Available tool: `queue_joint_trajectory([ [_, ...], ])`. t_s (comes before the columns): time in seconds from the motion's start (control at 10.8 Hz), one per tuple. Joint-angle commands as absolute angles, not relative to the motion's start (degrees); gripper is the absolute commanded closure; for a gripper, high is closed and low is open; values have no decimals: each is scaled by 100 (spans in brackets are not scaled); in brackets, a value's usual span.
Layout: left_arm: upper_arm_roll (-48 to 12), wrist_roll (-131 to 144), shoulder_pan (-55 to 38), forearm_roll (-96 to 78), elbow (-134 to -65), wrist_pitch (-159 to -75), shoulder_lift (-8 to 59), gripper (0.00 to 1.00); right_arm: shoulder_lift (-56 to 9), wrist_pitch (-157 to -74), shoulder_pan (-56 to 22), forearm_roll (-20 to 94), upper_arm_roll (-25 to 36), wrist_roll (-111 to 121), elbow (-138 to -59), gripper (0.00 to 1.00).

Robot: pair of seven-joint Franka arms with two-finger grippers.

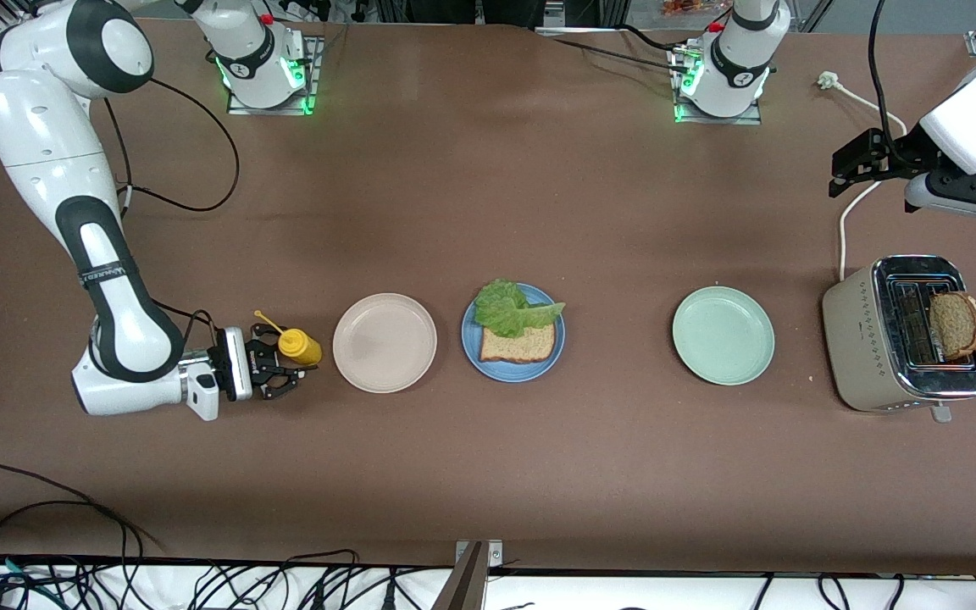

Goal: Make sandwich in blue plate with both arms
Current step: 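Set the mustard bottle upright and open the right gripper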

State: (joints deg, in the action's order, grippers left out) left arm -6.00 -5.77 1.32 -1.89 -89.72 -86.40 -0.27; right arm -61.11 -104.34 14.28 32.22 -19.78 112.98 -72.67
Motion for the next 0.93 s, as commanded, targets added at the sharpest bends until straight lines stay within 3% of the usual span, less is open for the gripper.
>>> queue_joint_trajectory([
  [0.0, -606, -580, 132, -141, -8824, -8508, 26, 0, -6231, -10450, 1529, 3331, -2101, 11636, -7128, 0],
  [0.37, -615, -571, 132, -141, -8833, -8499, 18, 0, -6196, -10407, 1564, 3235, -1978, 12110, -6997, 0],
  [0.83, -449, -589, 202, -132, -8824, -8517, 105, 0, -6073, -10029, 1565, 3068, -1179, 12937, -6987, 0],
])
